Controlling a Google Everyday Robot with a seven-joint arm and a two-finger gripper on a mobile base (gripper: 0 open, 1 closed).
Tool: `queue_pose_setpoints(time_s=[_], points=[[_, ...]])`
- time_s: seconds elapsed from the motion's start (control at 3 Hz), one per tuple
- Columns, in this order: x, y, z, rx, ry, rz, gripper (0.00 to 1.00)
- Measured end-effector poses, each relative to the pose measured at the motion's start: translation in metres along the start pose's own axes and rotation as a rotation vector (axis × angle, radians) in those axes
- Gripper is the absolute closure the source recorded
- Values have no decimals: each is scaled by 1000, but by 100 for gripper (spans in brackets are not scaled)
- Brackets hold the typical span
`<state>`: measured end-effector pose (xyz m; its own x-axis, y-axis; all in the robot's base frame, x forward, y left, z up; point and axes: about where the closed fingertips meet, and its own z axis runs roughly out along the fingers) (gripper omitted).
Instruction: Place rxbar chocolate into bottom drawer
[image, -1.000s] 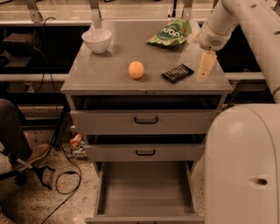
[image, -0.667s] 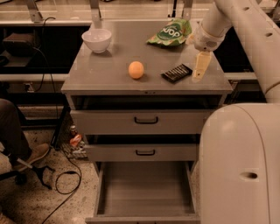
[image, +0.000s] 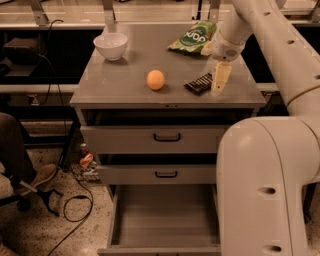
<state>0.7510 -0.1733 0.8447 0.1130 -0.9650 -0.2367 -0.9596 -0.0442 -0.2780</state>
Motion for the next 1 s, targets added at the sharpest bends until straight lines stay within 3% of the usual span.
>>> queue_pose_setpoints(time_s=[0.67, 1.0], points=[[-12, 1, 14, -44, -2, -41, 0], [-15, 2, 20, -58, 6, -56, 18]])
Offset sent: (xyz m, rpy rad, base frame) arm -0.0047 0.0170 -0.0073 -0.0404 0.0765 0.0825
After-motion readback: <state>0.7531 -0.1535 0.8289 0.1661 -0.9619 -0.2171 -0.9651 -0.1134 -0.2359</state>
